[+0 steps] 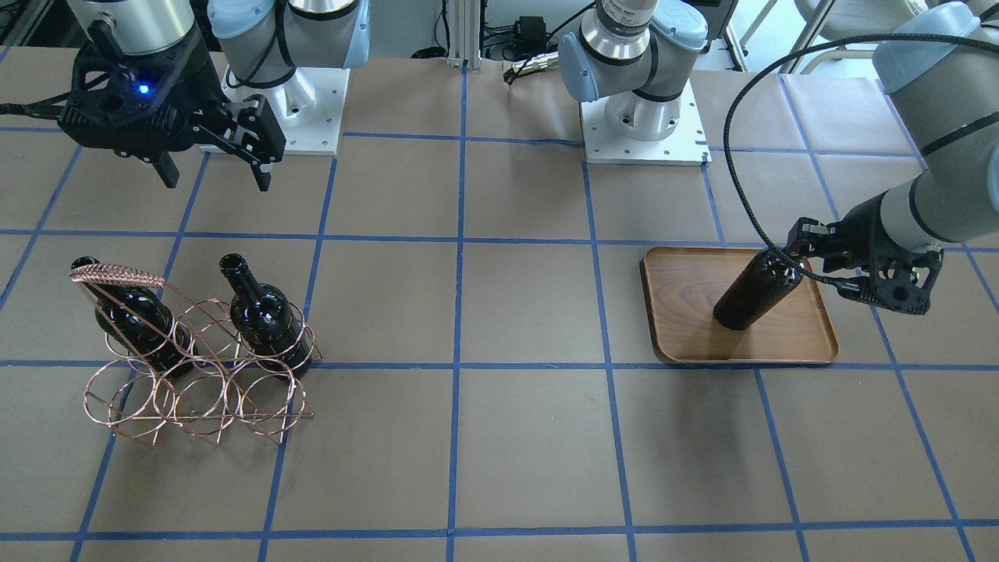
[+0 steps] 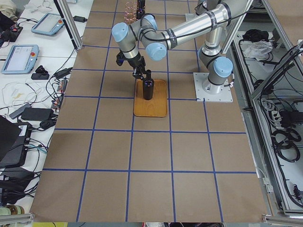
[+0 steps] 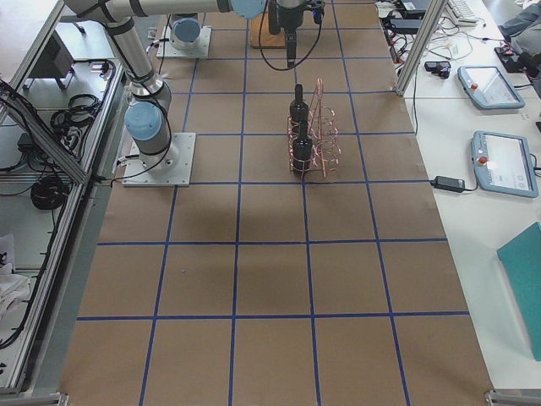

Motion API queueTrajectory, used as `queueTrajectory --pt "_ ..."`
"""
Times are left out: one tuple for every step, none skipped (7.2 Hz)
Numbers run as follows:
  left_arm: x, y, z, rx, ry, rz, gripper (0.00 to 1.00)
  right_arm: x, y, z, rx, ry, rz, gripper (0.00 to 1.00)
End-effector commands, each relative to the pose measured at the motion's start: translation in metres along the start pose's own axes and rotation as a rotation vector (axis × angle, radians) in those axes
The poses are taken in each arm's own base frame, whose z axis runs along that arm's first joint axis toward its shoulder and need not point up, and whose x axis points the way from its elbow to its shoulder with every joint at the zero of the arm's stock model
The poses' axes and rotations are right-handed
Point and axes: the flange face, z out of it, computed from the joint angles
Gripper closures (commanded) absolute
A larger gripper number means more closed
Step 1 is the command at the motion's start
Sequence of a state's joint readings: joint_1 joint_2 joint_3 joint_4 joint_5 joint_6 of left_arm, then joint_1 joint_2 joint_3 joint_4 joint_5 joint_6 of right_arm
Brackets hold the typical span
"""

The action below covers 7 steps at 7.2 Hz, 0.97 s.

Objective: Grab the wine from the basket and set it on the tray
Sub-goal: 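Open the left gripper and raise it away from the tray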

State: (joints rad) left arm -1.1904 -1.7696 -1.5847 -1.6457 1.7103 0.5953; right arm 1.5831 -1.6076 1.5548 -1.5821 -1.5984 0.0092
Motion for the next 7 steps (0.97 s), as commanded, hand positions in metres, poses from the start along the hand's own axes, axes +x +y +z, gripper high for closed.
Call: queueTrajectory --pt "0.004 0.003 -0.012 0.024 -0.007 -0.032 0.07 0.0 0.0 0.0 -0.001 0.0 0.0 0.01" --pt "0.012 0.007 -0.022 0.043 -0.011 -0.079 0.0 0.0 0.0 0.0 -0.001 0.0 0.0 0.01" --pt "0.02 0.011 -0.031 0.063 -0.02 -0.147 0.0 0.0 0.0 0.0 -0.001 0.0 0.0 0.01" --pt "0.033 0.018 -0.045 0.104 -0.015 -0.217 0.0 0.0 0.0 0.0 0.0 0.0 0.0 0.01" --pt "0.054 0.024 -0.066 0.163 -0.017 -0.276 0.0 0.0 0.0 0.0 -0.001 0.0 0.0 0.01" --pt "0.079 0.022 -0.086 0.236 -0.053 -0.25 0.0 0.0 0.0 0.0 -0.001 0.0 0.0 0.01" --pt "0.111 0.022 -0.097 0.278 -0.076 -0.211 0.0 0.0 0.0 -0.001 0.002 0.0 0.0 0.01"
